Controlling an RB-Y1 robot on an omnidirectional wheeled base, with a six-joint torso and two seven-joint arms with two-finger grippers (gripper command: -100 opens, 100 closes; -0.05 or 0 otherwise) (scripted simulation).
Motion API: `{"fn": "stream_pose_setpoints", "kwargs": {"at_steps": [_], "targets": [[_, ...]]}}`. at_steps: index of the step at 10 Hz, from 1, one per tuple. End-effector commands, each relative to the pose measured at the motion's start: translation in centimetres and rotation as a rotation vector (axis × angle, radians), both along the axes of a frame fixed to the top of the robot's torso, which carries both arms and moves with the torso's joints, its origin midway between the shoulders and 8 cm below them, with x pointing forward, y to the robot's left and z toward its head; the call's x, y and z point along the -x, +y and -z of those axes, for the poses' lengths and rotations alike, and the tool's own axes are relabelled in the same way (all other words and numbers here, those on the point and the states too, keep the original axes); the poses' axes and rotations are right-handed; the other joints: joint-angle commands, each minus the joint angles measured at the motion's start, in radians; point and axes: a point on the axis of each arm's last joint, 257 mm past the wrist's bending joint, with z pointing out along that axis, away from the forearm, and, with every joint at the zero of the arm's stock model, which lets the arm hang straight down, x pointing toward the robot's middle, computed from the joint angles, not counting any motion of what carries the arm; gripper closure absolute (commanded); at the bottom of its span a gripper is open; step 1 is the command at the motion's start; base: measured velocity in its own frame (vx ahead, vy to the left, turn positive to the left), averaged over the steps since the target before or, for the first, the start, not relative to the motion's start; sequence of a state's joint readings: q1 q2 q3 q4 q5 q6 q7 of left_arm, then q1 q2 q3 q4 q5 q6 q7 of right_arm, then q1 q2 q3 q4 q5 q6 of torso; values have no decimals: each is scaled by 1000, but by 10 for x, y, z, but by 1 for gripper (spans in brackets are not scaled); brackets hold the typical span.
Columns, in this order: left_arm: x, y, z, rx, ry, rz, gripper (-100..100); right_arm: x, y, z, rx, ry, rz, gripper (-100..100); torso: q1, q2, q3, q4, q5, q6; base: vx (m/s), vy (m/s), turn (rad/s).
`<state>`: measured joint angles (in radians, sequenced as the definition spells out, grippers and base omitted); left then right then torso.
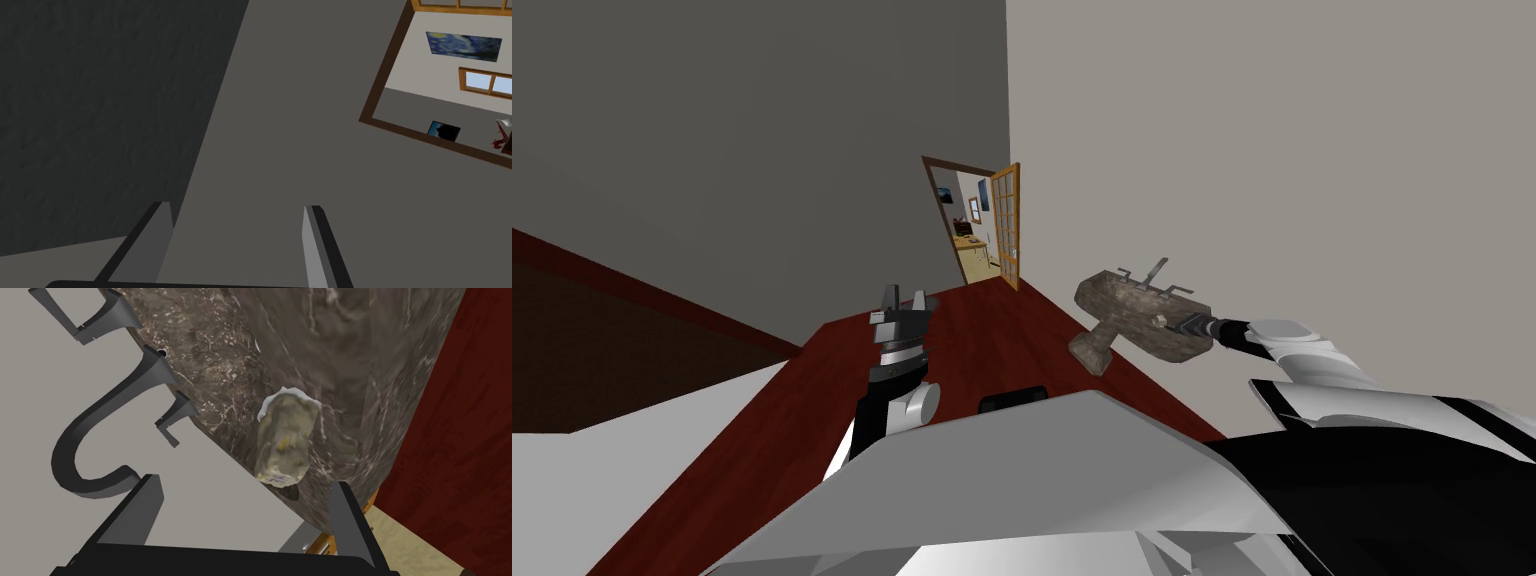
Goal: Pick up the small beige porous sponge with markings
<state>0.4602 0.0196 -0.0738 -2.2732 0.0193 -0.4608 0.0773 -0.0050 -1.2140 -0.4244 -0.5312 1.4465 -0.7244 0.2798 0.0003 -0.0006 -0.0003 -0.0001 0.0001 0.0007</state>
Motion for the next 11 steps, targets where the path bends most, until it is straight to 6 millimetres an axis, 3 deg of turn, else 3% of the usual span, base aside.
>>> {"fn": "stream_pose_setpoints", "kwargs": {"at_steps": [1, 3, 5, 6, 8, 9, 10, 11], "targets": [[0, 0, 0, 0, 0, 0, 0, 11, -8, 3, 4, 20, 24, -100, 0, 0, 0, 0, 0, 0, 41, 16, 131], [0, 0, 0, 0, 0, 0, 0, 29, -16, 13, -1, 51, 61, -100, 1, -2, -1, 0, 0, 0, 56, 9, 145], [0, 0, 0, 0, 0, 0, 0, 29, -16, 13, -1, 51, 61, -100, -1, -1, -1, 0, 0, 0, 26, -3, 12], [0, 0, 0, 0, 0, 0, 0, 43, -17, 27, -17, 78, 82, -100, -1, 1, 0, 0, 0, 0, 22, -5, 86], [0, 0, 0, 0, 0, 0, 0, 41, -16, 25, -13, 79, 73, -100, -1, 0, 0, 0, 0, 0, 21, -11, 51], [0, 0, 0, 0, 0, 0, 0, 40, -16, 25, -15, 77, 76, 0, -1, 1, 1, 0, 0, 1, 0, 0, 0], [0, 0, 0, 0, 0, 0, 0, 55, -27, 23, 14, 98, 101, -100, -1, 2, 1, 0, 0, 1, -73, -25, 292], [0, 0, 0, 0, 0, 0, 0, 51, -23, 25, 8, 97, 91, -100, -2, 5, 3, 1, 0, -1, -83, -40, 171]]}}
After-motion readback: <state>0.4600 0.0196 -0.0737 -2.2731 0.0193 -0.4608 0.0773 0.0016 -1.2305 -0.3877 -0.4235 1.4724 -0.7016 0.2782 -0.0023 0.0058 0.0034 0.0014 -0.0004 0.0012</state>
